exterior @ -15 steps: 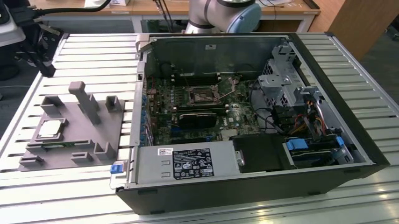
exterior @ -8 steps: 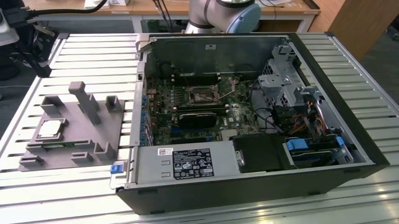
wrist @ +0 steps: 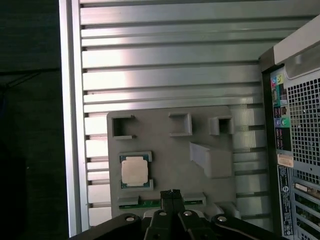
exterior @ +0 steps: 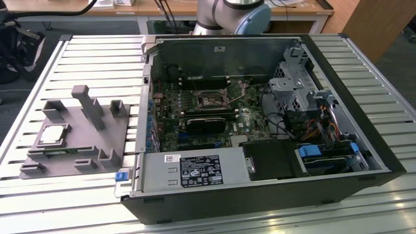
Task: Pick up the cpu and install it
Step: 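Reach for the cpu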
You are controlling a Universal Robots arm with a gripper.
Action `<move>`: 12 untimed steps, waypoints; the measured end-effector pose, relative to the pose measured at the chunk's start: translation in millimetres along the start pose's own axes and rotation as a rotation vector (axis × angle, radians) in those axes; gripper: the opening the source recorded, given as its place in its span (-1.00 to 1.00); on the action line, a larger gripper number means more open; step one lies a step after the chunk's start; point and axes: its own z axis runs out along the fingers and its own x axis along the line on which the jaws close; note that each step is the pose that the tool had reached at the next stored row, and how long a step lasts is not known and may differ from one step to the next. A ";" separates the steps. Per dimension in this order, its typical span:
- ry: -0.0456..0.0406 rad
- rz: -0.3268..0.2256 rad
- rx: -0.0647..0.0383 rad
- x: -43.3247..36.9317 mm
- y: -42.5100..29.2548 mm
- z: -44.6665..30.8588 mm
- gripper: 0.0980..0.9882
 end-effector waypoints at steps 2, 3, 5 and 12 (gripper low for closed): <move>0.0001 0.000 0.000 8.3 -0.6 0.3 -0.98; 0.0001 0.000 0.000 12.2 -1.0 0.5 -0.98; 0.0001 0.000 0.000 19.7 -1.6 0.7 -0.98; 0.0002 0.000 0.000 37.7 -3.0 1.7 -0.98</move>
